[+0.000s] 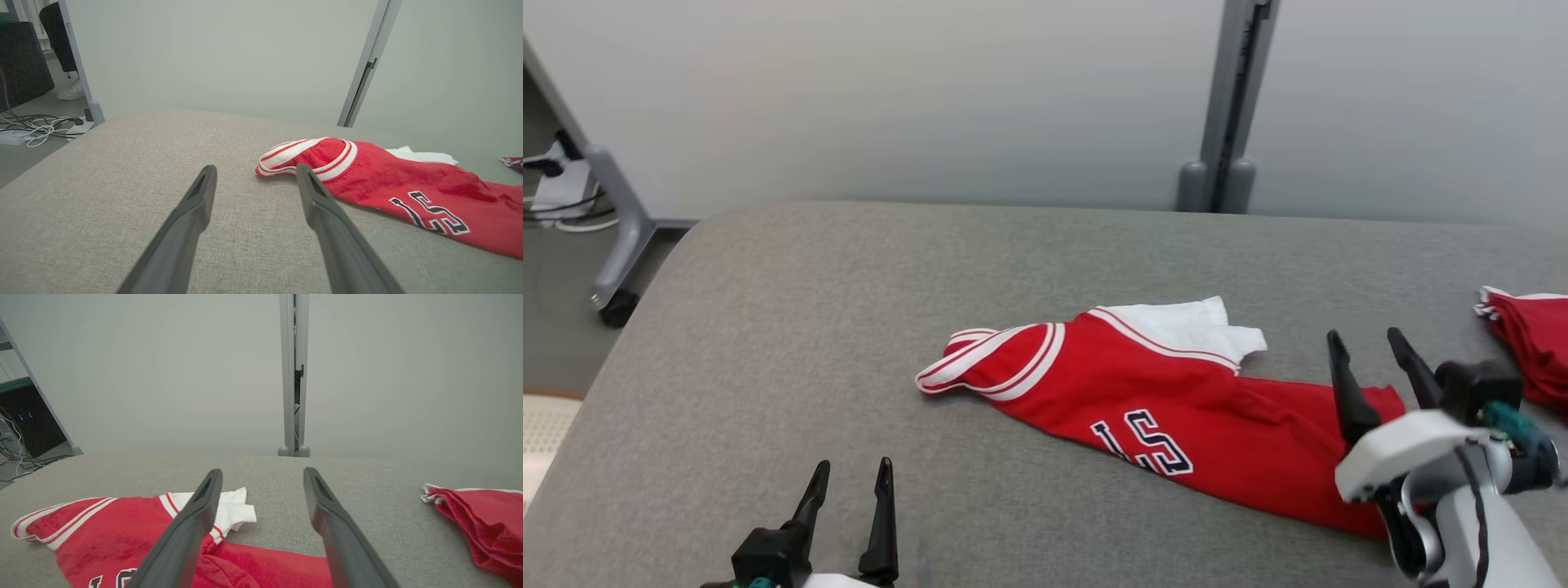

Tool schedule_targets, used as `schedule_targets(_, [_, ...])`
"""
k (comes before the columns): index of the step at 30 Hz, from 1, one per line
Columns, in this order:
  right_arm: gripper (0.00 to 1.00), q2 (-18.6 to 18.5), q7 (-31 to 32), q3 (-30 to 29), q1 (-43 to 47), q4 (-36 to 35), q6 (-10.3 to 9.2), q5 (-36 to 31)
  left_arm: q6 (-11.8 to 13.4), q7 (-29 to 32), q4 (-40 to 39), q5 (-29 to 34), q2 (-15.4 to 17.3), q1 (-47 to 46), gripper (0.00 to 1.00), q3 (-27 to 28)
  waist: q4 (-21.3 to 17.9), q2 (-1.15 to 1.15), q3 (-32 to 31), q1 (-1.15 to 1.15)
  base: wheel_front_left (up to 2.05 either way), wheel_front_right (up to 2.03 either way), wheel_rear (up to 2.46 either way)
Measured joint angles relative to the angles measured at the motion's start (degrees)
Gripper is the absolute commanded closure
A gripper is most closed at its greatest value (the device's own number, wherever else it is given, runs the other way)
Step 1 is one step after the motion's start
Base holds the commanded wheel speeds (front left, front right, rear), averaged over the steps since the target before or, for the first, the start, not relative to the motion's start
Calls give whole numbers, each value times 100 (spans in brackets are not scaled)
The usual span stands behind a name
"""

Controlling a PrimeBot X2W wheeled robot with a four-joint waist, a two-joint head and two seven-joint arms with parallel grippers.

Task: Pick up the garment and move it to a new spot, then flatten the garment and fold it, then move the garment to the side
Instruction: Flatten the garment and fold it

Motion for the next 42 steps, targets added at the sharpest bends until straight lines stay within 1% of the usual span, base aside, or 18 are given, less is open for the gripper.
schedule_targets(3, [0, -2, 291, -83, -489, 556, 0, 274, -5, 0, 32, 35, -1, -48, 0, -52, 186, 0, 103, 0, 0, 0, 0])
schedule_targets(6, [0, -8, 538, -230, -1042, 1118, 0, 154, -18, 0, 52, 35, -4, -151, 0, -107, 373, 0, 247, 0, 0, 0, 0])
schedule_targets(9, [0, -62, 829, -390, -1522, 1726, 0, 197, -40, 0, 57, 34, -10, -306, 0, -158, 576, 0, 415, 0, 0, 0, 0])
schedule_targets(12, [0, -233, 1015, -461, -1870, 2281, 0, 156, -41, 0, 68, 34, -12, -390, 0, -205, 802, 0, 570, 0, 0, 0, 0])
schedule_targets(14, [0, -318, 1150, -534, -2046, 2629, 0, 125, -38, 0, 76, 27, -14, -451, 0, -224, 949, 0, 666, 0, 0, 0, 0])
schedule_targets(19, [0, -359, 1383, -740, -2263, 3336, 0, 123, -32, 0, 92, -1, -19, -471, 0, -269, 1253, 0, 827, 0, 0, 0, 0])
schedule_targets(22, [0, -385, 1421, -872, -2345, 3704, 0, 209, -31, 0, 127, -12, -21, -471, 0, -330, 1390, 0, 835, 0, 0, 0, 0])
schedule_targets(25, [0, -398, 1434, -1009, -2392, 3951, 0, 327, -31, 0, 144, -16, -23, -472, 0, -370, 1442, 0, 805, 0, 0, 0, 0])
schedule_targets(26, [38, -404, 1434, -1028, -2414, 4010, 0, 350, -31, 0, 149, -16, -24, -472, 0, -386, 1456, 0, 797, 0, 0, 0, 0])
schedule_targets(28, [85, -425, 1434, -1063, -2478, 4139, 0, 392, -31, 0, 155, -16, -26, -473, 0, -408, 1477, 0, 781, 0, 0, 0, 0])
schedule_targets(29, [100, -433, 1432, -1068, -2490, 4187, 0, 400, -31, 0, 162, -16, -24, -473, 0, -416, 1486, 0, 771, 0, 0, 0, 0])
schedule_targets(32, [100, -449, 1374, -1071, -2492, 4323, 0, 438, -31, 0, 181, -15, -27, -472, 0, -446, 1502, 0, 728, 0, 0, 0, 0])
schedule_targets(36, [100, -397, 1062, -927, -2543, 4298, 0, 474, -31, 0, 201, -4, -26, -458, 0, -447, 1488, 0, 641, 0, 0, 0, 0])
schedule_targets(39, [100, -207, 831, -599, -2582, 4125, 0, 624, -32, 0, 210, 27, -23, -441, 0, -441, 1437, 0, 554, 0, 0, 0, 0])
schedule_targets(42, [100, -80, 656, -112, -2565, 3827, 0, 927, -34, 0, 226, 35, -15, -425, 0, -437, 1373, 0, 442, 0, 0, 0, 0])
